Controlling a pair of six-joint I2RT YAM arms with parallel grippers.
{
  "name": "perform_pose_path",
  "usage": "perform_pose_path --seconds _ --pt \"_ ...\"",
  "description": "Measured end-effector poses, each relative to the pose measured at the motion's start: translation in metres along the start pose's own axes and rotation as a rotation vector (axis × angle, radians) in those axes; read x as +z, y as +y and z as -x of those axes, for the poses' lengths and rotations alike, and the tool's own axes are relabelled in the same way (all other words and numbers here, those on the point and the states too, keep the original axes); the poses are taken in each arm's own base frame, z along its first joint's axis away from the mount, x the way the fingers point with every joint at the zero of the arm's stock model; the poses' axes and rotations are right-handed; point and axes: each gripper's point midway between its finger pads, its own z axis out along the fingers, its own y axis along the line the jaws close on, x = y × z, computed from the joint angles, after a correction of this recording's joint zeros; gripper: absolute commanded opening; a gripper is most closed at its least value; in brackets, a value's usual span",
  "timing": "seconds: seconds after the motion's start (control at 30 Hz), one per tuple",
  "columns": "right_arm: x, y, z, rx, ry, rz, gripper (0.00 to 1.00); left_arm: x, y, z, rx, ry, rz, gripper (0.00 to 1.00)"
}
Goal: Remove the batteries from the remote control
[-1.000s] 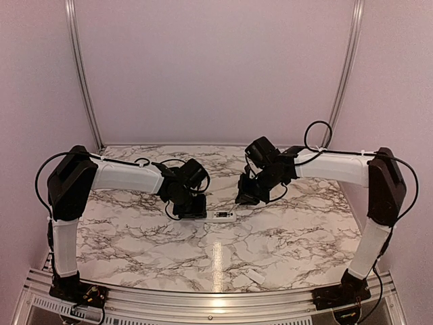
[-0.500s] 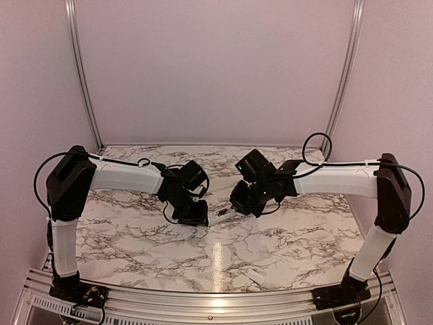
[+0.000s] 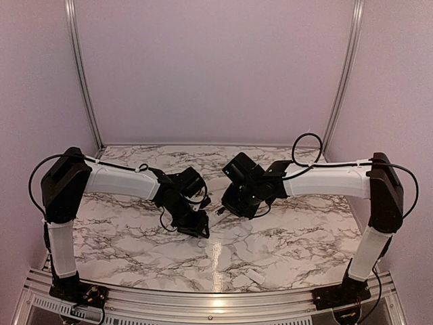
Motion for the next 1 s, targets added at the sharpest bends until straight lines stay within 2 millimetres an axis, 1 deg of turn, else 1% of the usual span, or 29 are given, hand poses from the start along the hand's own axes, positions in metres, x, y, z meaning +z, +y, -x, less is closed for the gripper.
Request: perform_pose_path --seconds 0.1,0.2,0.33,0.4,0.57,0.67,0.83,0.9,1.0 --pt "0.0 0.001 0.0 -0.041 0.0 -0.007 0.0 -0.008 0.002 0.003 0.007 -0.015 -0.004 0.48" --pt "-0.002 0.002 -0.001 -0.087 0.008 -0.017 0.0 -0.025 0.002 0.011 0.019 -0.054 -0.015 0.51" --pt "-0.004 0.003 -0.006 -0.135 0.036 -0.011 0.0 -0.046 -0.001 0.022 0.058 -0.112 -0.026 0.57" --pt "-0.005 0.004 -0.008 -0.155 0.048 -0.01 0.0 -0.05 -0.001 0.025 0.077 -0.125 -0.027 0.58" --pt "-0.009 0.004 -0.008 -0.184 0.056 -0.014 0.0 -0.048 0.001 0.029 0.118 -0.133 -0.025 0.59" --pt "-0.013 0.004 -0.002 -0.19 0.047 -0.012 0.0 -0.04 0.004 0.034 0.133 -0.127 -0.022 0.59" --pt "-0.022 0.004 0.011 -0.178 0.027 -0.002 0.0 -0.027 0.013 0.049 0.138 -0.123 -0.009 0.59" --pt "-0.026 0.004 0.018 -0.169 0.017 0.008 0.0 -0.027 0.017 0.057 0.139 -0.132 -0.007 0.6" --pt "-0.028 -0.002 0.026 -0.15 0.008 0.021 0.0 -0.031 0.019 0.07 0.139 -0.156 -0.007 0.6"
